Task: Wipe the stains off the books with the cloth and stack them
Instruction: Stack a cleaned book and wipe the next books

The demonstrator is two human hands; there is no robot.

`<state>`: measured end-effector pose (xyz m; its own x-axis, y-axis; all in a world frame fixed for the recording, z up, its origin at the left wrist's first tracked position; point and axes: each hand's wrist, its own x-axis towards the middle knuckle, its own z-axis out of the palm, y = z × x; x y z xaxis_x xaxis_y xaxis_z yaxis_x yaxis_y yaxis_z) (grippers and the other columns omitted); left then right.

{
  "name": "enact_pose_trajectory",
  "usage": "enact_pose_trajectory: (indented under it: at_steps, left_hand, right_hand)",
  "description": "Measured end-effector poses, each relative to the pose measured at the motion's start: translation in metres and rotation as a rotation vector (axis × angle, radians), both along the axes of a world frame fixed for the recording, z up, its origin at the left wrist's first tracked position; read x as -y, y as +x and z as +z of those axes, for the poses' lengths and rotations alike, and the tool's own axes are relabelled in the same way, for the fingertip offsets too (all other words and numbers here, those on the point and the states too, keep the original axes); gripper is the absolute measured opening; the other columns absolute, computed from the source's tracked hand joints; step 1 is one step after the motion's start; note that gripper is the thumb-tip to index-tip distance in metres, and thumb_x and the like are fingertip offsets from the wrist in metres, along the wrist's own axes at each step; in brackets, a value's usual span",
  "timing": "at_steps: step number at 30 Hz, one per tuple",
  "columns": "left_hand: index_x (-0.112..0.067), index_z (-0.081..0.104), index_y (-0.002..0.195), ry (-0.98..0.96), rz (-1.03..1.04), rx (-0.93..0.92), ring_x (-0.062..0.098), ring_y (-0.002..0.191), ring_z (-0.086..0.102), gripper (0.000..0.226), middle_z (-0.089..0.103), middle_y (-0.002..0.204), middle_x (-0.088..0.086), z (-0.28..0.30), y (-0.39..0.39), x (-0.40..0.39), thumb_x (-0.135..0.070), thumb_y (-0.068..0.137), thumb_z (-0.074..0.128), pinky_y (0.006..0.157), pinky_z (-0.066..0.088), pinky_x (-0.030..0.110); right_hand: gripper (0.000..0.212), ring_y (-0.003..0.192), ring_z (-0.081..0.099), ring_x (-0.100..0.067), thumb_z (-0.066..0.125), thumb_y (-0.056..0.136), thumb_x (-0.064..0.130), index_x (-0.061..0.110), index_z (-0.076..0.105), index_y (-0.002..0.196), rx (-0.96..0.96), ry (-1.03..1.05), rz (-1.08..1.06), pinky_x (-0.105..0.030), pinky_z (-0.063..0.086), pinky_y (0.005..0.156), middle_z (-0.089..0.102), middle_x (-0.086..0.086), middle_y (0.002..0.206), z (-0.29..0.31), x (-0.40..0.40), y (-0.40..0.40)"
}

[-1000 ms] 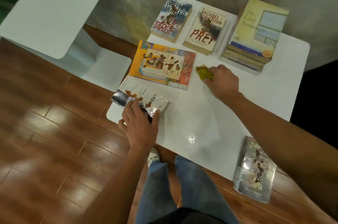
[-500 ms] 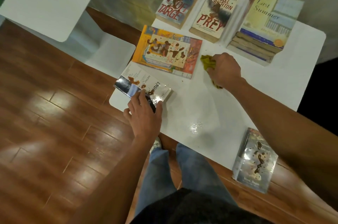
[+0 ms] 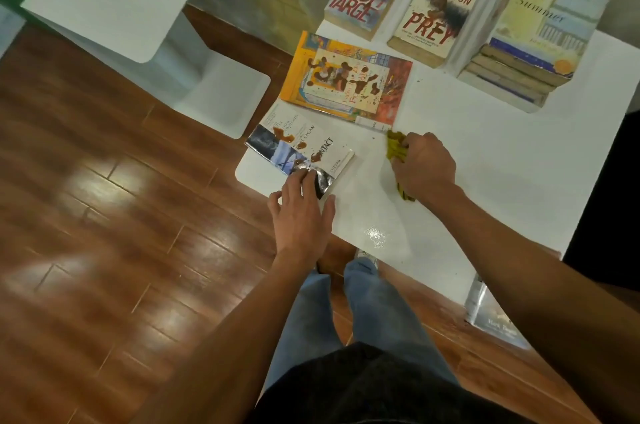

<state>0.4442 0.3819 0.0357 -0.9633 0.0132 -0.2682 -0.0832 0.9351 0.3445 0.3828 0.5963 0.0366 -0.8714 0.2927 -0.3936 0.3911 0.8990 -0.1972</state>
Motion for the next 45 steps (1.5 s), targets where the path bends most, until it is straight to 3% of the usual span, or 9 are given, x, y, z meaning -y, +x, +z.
enact_pose_trajectory:
  at_steps: [7, 22, 29, 36, 38, 41, 45]
  left_hand:
    - [-0.019, 0.042, 0.148, -0.066, -0.122, -0.002, 0.018, 0.144, 0.035, 0.054, 0.036, 0.157, 0.002, -0.002, 0.008, 0.012, -0.049, 0.103, 0.042, 0.119, 0.021, 0.045]
    - [-0.020, 0.021, 0.159, -0.162, -0.222, 0.129, 0.020, 0.154, 0.016, 0.065, 0.019, 0.166, 0.003, 0.003, 0.017, 0.002, -0.055, 0.105, 0.028, 0.123, 0.015, 0.046]
    - [-0.020, 0.031, 0.154, -0.126, -0.203, 0.103, 0.020, 0.149, 0.024, 0.060, 0.028, 0.161, 0.003, 0.008, 0.015, 0.000, -0.052, 0.104, 0.038, 0.121, 0.018, 0.045]
    - [-0.016, 0.034, 0.152, -0.055, -0.160, 0.113, 0.021, 0.144, 0.034, 0.061, 0.030, 0.157, 0.004, 0.018, 0.017, -0.006, -0.047, 0.101, 0.048, 0.120, 0.019, 0.044]
    - [-0.017, 0.041, 0.149, -0.040, -0.169, 0.094, 0.020, 0.140, 0.040, 0.052, 0.038, 0.154, 0.005, 0.022, 0.017, -0.008, -0.042, 0.103, 0.046, 0.119, 0.019, 0.042]
    - [-0.019, 0.053, 0.139, 0.097, -0.129, 0.044, 0.020, 0.130, 0.050, 0.039, 0.051, 0.145, 0.004, 0.029, 0.014, -0.011, -0.034, 0.104, 0.048, 0.115, 0.026, 0.039]
    - [-0.014, 0.063, 0.126, 0.469, -0.007, 0.042, 0.022, 0.112, 0.063, 0.031, 0.066, 0.124, 0.007, 0.045, 0.001, -0.019, -0.031, 0.104, 0.050, 0.096, 0.048, 0.033]
  right_hand:
    - [0.029, 0.098, 0.056, -0.033, 0.063, 0.093, 0.025, 0.013, 0.063, 0.120, -0.074, -0.010, 0.100, -0.040, 0.052, 0.074, 0.054, -0.011, 0.108, 0.001, 0.019, 0.007]
    - [0.029, 0.108, 0.051, -0.029, 0.060, 0.097, 0.021, 0.014, 0.063, 0.124, -0.146, 0.050, 0.207, -0.038, 0.050, 0.074, 0.055, -0.010, 0.121, 0.002, 0.031, -0.014]
    - [0.030, 0.105, 0.051, -0.029, 0.062, 0.096, 0.023, 0.016, 0.062, 0.126, -0.078, 0.068, 0.226, -0.037, 0.047, 0.071, 0.055, -0.009, 0.116, 0.007, 0.017, -0.009]
    - [0.031, 0.107, 0.054, -0.030, 0.064, 0.094, 0.024, 0.018, 0.064, 0.125, 0.014, -0.012, 0.106, -0.036, 0.046, 0.074, 0.056, -0.008, 0.115, 0.011, -0.014, 0.029]
    - [0.031, 0.105, 0.058, -0.026, 0.069, 0.090, 0.022, 0.017, 0.066, 0.120, 0.041, -0.163, -0.019, -0.034, 0.049, 0.079, 0.060, -0.005, 0.114, 0.016, -0.016, 0.036]
    - [0.025, 0.106, 0.060, -0.023, 0.073, 0.088, 0.014, 0.018, 0.065, 0.112, -0.041, -0.603, -0.424, -0.033, 0.051, 0.088, 0.062, -0.005, 0.114, 0.033, -0.016, 0.051]
    - [0.028, 0.107, 0.065, -0.032, 0.056, 0.100, 0.007, 0.006, 0.055, 0.128, -0.067, -1.229, -0.795, -0.048, 0.054, 0.092, 0.066, -0.016, 0.120, 0.060, -0.004, 0.070]
